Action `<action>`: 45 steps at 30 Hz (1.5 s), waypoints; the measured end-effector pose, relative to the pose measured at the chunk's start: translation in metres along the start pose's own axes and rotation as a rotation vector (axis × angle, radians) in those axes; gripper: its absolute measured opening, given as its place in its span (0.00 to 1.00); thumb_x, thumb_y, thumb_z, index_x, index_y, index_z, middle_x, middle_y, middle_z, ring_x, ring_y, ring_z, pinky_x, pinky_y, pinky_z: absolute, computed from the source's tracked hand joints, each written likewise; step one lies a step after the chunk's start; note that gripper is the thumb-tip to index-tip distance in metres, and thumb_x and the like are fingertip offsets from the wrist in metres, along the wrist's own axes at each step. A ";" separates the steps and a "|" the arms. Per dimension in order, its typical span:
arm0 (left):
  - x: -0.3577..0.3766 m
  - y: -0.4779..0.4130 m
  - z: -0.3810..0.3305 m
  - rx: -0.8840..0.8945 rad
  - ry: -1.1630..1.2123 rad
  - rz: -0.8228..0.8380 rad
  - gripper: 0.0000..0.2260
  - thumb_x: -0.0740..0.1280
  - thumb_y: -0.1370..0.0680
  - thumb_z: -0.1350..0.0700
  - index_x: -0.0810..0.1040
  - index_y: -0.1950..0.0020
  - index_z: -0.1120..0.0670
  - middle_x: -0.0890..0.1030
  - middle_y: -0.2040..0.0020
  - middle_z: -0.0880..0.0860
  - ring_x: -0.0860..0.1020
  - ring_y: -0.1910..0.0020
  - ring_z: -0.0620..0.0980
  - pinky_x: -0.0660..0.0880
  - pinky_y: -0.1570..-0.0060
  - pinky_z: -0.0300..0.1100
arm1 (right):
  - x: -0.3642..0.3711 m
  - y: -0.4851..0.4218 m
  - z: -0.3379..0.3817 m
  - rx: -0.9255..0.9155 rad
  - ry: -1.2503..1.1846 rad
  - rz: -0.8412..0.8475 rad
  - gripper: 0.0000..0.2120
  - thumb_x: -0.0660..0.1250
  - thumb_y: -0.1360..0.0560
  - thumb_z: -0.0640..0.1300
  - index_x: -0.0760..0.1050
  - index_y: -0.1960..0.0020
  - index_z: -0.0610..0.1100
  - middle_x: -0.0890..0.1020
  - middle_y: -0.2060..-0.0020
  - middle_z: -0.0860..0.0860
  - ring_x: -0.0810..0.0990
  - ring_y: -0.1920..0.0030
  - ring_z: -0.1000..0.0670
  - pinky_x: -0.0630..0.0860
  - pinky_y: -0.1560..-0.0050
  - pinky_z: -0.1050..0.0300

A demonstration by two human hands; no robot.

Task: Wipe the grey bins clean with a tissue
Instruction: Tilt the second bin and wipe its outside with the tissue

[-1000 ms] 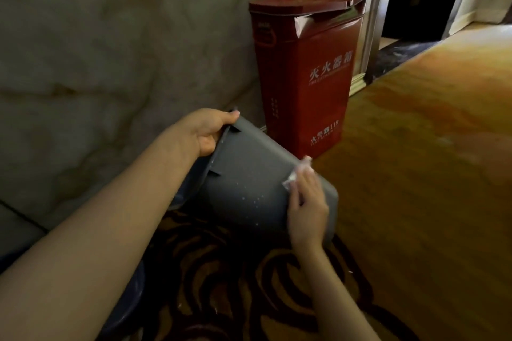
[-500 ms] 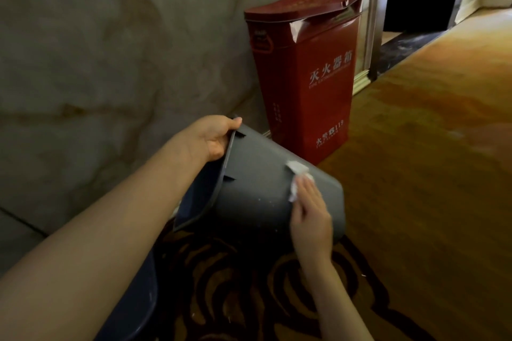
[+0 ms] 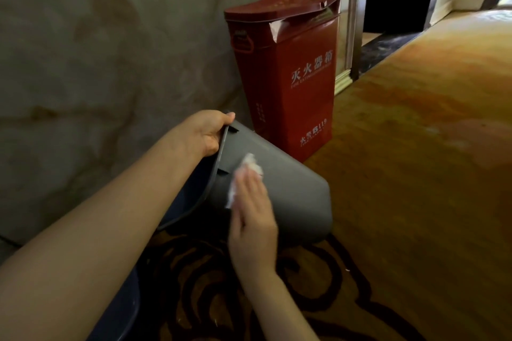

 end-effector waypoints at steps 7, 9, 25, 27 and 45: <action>0.006 0.002 -0.003 -0.004 -0.041 0.015 0.07 0.57 0.20 0.60 0.75 0.52 0.58 0.74 0.61 0.54 0.75 0.56 0.50 0.72 0.41 0.48 | -0.001 0.019 -0.036 0.025 0.143 -0.079 0.21 0.58 0.22 0.40 0.63 0.29 0.44 0.67 0.30 0.49 0.62 0.27 0.53 0.60 0.28 0.51; 0.008 0.003 -0.004 0.007 -0.044 0.015 0.14 0.57 0.20 0.60 0.72 0.36 0.61 0.75 0.60 0.54 0.75 0.48 0.52 0.72 0.46 0.48 | -0.016 0.027 -0.077 0.233 0.158 -0.131 0.22 0.59 0.22 0.36 0.60 0.30 0.44 0.65 0.30 0.49 0.62 0.27 0.51 0.62 0.28 0.48; 0.012 0.008 0.003 0.017 -0.072 0.039 0.12 0.56 0.20 0.58 0.71 0.61 0.60 0.74 0.63 0.55 0.74 0.65 0.48 0.77 0.71 0.37 | -0.009 -0.065 -0.005 -0.188 -0.089 0.203 0.22 0.55 0.20 0.41 0.60 0.27 0.46 0.61 0.26 0.51 0.54 0.25 0.54 0.53 0.25 0.58; 0.012 0.008 0.003 0.020 -0.058 0.046 0.11 0.56 0.20 0.58 0.71 0.60 0.60 0.75 0.62 0.55 0.75 0.63 0.48 0.77 0.67 0.40 | -0.011 -0.070 -0.013 -0.176 -0.073 0.231 0.21 0.55 0.20 0.42 0.60 0.27 0.47 0.62 0.26 0.51 0.54 0.25 0.56 0.53 0.25 0.56; 0.011 0.006 0.003 0.023 -0.039 0.026 0.09 0.59 0.21 0.59 0.73 0.60 0.57 0.75 0.61 0.53 0.75 0.62 0.49 0.73 0.65 0.43 | -0.055 -0.077 -0.127 0.337 -0.032 0.145 0.15 0.54 0.19 0.47 0.71 0.35 0.48 0.78 0.53 0.57 0.78 0.50 0.54 0.68 0.58 0.70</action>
Point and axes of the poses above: each hand's wrist, its own y-axis away from the middle knuckle, its own x-axis out of the palm, z = x × y, the point moved 1 cm from there along -y, towards the middle knuckle
